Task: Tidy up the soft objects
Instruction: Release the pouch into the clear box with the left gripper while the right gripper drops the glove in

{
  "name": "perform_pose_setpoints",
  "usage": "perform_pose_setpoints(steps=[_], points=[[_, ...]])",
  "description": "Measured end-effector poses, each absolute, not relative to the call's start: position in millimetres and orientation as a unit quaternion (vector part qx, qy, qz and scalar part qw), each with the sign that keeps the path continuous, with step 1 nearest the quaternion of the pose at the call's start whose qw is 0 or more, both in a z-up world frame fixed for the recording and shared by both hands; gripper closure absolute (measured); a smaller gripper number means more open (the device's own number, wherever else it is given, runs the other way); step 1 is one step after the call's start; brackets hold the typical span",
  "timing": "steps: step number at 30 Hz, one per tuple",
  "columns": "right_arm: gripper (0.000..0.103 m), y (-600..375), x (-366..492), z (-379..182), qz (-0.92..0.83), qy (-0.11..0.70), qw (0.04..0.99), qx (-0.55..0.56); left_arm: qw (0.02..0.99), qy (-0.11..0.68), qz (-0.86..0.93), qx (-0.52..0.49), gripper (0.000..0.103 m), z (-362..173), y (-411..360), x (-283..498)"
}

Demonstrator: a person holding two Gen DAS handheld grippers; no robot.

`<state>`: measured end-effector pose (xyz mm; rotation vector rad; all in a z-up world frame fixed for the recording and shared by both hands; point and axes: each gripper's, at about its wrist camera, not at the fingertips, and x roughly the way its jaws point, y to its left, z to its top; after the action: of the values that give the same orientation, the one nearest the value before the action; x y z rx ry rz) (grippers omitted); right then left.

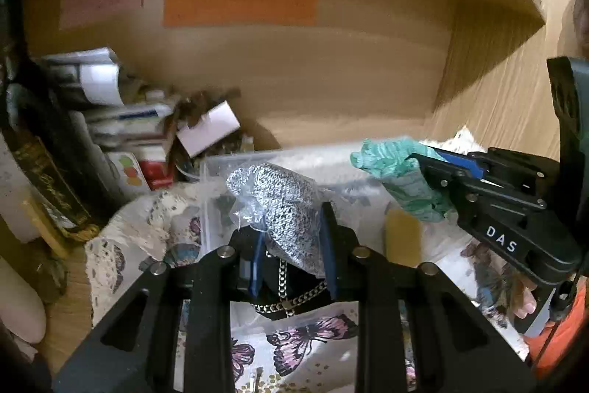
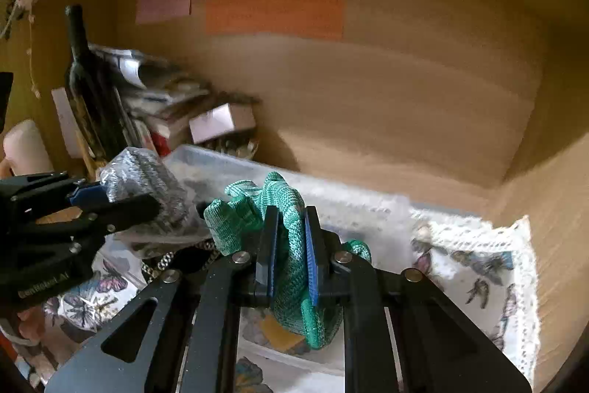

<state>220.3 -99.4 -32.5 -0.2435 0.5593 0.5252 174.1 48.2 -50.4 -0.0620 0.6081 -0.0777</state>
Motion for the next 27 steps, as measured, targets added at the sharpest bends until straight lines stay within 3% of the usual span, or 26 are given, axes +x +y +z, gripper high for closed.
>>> perform_pose_setpoints(steps=[17, 22, 27], points=[[0.09, -78, 244, -78, 0.248, 0.354, 0.888, -0.157, 0.934, 0.353, -0.049, -0.014, 0.074, -82, 35, 191], [0.082, -82, 237, -70, 0.243, 0.342, 0.893, -0.161, 0.93, 0.362, -0.053, -0.029, 0.063, -78, 39, 189], [0.06, -89, 225, -53, 0.241, 0.312, 0.906, -0.154, 0.934, 0.351, -0.055, -0.041, 0.048, -66, 43, 176]])
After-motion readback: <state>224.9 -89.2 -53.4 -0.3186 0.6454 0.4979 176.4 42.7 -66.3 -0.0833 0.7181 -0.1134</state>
